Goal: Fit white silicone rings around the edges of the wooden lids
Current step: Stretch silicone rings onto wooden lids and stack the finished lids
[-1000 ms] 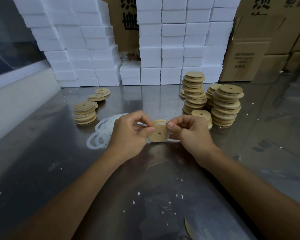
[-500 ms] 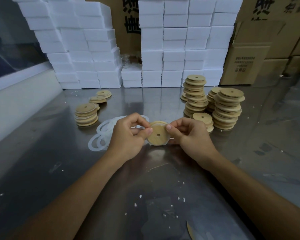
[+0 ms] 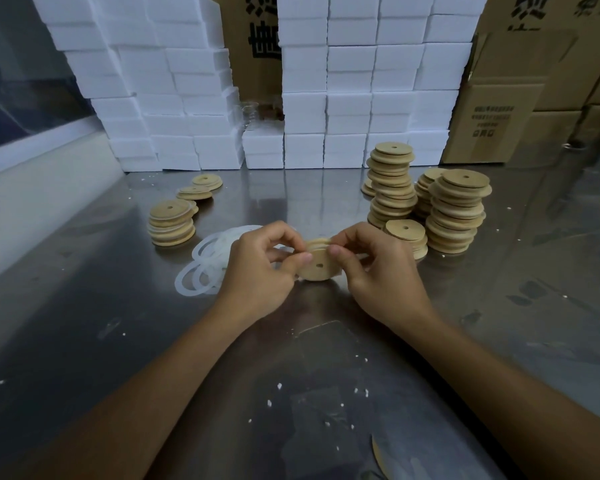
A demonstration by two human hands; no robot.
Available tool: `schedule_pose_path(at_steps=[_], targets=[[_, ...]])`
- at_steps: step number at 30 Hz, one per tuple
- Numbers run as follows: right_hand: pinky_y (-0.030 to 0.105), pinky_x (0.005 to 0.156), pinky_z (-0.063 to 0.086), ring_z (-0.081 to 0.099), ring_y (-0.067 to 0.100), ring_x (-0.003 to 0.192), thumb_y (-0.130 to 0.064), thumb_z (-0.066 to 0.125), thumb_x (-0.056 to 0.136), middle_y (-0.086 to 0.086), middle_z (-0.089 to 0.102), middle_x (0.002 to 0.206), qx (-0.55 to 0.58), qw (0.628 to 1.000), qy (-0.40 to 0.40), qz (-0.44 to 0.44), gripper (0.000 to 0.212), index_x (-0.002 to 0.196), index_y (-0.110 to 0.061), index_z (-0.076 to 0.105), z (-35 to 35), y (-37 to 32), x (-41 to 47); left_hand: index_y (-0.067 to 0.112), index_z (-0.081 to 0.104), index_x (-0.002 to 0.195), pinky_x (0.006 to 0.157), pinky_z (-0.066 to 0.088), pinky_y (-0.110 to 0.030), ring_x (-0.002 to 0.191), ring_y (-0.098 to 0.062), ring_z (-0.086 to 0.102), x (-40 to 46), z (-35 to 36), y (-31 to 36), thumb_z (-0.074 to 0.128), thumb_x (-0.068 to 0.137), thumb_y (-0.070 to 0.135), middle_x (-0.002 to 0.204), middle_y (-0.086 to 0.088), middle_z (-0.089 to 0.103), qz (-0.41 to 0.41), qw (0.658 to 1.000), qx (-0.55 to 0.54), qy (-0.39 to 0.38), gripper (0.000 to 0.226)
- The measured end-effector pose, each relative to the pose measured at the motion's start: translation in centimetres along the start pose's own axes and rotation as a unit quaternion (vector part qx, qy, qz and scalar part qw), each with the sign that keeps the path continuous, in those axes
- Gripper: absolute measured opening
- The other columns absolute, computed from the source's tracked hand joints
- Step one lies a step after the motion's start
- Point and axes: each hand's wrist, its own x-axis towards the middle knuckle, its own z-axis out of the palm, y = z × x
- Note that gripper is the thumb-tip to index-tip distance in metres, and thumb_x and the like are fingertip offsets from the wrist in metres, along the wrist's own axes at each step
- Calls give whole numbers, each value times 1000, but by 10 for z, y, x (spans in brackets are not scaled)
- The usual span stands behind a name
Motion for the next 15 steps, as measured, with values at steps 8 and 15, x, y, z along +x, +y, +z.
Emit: schedule_pose_path(at_steps=[8, 15], targets=[[50, 73, 59, 69, 24, 77, -22, 68, 93, 2, 70, 82, 88, 985, -9, 145, 10, 84, -17, 66, 3, 2, 5, 24, 63, 67, 68, 62, -44, 73, -13, 72, 0, 0, 3, 79, 77, 2, 76, 6, 71, -30, 999, -24, -10, 29], [35, 60, 60, 69, 14, 62, -15, 67, 93, 1, 71, 68, 91, 982, -4, 164, 12, 81, -18, 64, 1, 2, 6, 17, 64, 73, 63, 56, -23, 68, -13, 72, 1, 1, 2, 76, 81, 3, 80, 1, 71, -37, 999, -36, -1, 20]])
